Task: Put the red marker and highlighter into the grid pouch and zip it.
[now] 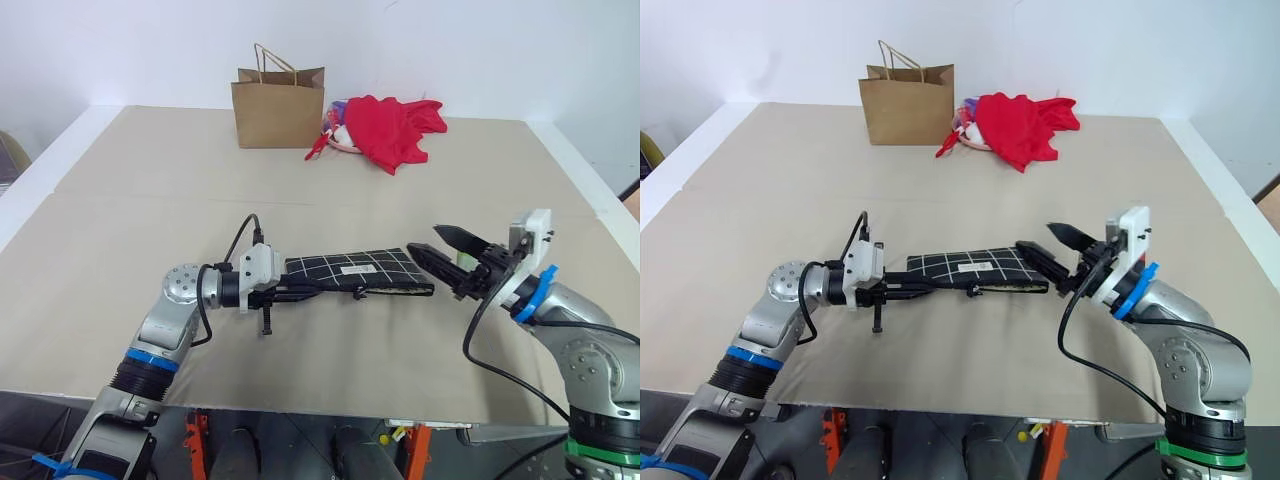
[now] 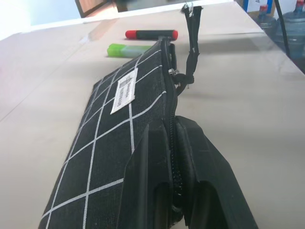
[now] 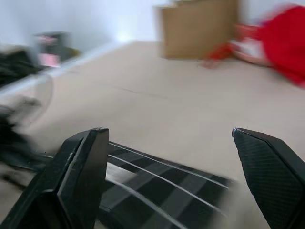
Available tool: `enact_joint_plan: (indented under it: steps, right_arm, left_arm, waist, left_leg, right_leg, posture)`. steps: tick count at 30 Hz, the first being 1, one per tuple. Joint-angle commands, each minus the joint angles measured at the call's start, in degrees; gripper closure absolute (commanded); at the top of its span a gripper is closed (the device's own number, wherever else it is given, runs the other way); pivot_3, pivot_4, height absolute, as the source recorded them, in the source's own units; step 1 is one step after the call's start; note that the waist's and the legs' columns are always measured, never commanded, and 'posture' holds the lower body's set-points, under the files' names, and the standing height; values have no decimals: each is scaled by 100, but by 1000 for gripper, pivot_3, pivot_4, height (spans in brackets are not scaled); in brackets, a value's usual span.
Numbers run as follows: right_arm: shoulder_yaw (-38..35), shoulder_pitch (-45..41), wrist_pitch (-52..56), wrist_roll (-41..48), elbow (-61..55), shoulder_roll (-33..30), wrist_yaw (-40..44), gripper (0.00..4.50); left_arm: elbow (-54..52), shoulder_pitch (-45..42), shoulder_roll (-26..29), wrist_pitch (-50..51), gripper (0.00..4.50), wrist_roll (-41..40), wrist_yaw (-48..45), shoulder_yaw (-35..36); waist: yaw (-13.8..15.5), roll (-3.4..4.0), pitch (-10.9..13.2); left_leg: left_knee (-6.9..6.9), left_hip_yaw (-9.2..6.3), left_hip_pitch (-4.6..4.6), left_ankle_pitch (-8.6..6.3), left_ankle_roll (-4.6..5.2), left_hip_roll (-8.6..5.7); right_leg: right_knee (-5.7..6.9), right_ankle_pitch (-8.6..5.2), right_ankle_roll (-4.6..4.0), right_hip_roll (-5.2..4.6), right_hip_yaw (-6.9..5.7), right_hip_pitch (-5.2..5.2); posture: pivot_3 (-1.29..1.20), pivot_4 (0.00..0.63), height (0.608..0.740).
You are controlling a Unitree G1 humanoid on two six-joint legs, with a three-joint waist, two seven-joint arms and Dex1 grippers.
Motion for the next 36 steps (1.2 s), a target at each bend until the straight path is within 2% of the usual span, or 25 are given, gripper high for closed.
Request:
enact_joint_plan:
  steps: [1, 7, 12, 19, 20, 21, 22, 24, 27, 28, 36]
  right_arm:
    - [-65, 278, -407, -674, 130, 33, -619, 57]
    - [43, 516, -856, -1476, 277, 569, -1652, 57]
    - [188, 472, -1097, -1847, 597, 773, -2006, 57]
    - [622, 394, -693, -2275, 754, 1117, -2570, 57]
    - [715, 410, -681, -2383, 757, 1121, -2609, 438]
    - [784, 419, -673, -2469, 762, 1118, -2635, 560]
    - [825, 439, -553, -2548, 794, 1159, -2760, 879]
    - [889, 490, -295, -2649, 782, 1210, -2939, 1938]
    - [869, 526, 16, -2588, 689, 1267, -3024, 3234]
    - [867, 530, 62, -2579, 664, 1266, -3027, 3432]
    - [692, 442, -52, -2357, 484, 1257, -2803, 3419]
  left_arm:
    - [-107, -113, 98, -27, 4500, -152, -56, 178]
    - [-136, -107, 177, -40, 4500, -175, -68, 184]
    - [-221, -70, 202, -4, 4500, -190, -35, 174]
    - [-325, -124, 213, 40, 4500, -198, 49, 171]
    - [-344, -115, 213, 46, 4500, -205, 64, 169]
    - [-352, -112, 213, 49, 4500, -209, 75, 167]
    - [-363, -101, 216, 48, 4500, -209, 84, 165]
    - [-380, -81, 233, 49, 4500, -207, 90, 162]
    - [-360, -88, 249, 45, 4500, -207, 92, 169]
    - [-345, -91, 254, 37, 4500, -205, 88, 169]
    - [-269, -80, 277, -11, 4500, -196, 63, 153]
  waist:
    - [4, 2, -1]
    - [-13, 18, 0]
    - [-5, 20, -1]
    - [-37, 20, -6]
    - [-37, 19, -6]
    - [-38, 19, -6]
    - [-38, 17, -8]
    - [-34, 9, -15]
    - [-26, -9, -25]
    - [-26, -15, -29]
    - [-10, -29, -38]
  left_leg:
    - [0, 0, -1, 0, 0, 0]
    - [-2, 0, 0, 0, 0, 0]
    - [-2, 0, -1, 2, 0, -3]
    - [-2, -1, 5, 3, 0, -2]
    - [-2, -1, 6, 7, 3, -2]
    - [-2, 0, 8, 8, 6, -2]
    - [-2, 0, 11, 13, 10, -2]
    - [-2, 0, 16, 22, 24, -2]
    - [-2, 0, 25, 30, 29, -2]
    - [-1, 0, 33, 31, 28, -2]
    - [-10, 0, 41, 30, 28, -3]
  right_leg:
    - [0, 0, 0, 0, 0, 0]
    - [0, 0, -1, 0, 1, -2]
    - [0, 0, -1, -2, 0, -1]
    - [0, 4, -4, -1, 0, 3]
    - [1, 7, -5, -1, 0, 4]
    - [1, 9, -5, -1, 0, 5]
    - [1, 13, -7, -1, 0, 7]
    - [1, 13, -23, -1, 0, 9]
    - [0, 14, -31, -1, 0, 21]
    - [0, 13, -33, -2, 0, 31]
    - [-1, 8, -35, -3, 0, 38]
  posture:
    - [0, 150, 740]
    - [0, 150, 740]
    - [0, 150, 740]
    - [0, 150, 740]
    - [0, 150, 740]
    - [0, 150, 740]
    - [0, 150, 740]
    - [0, 150, 740]
    - [0, 150, 740]
    - [0, 150, 740]
    - [0, 150, 740]
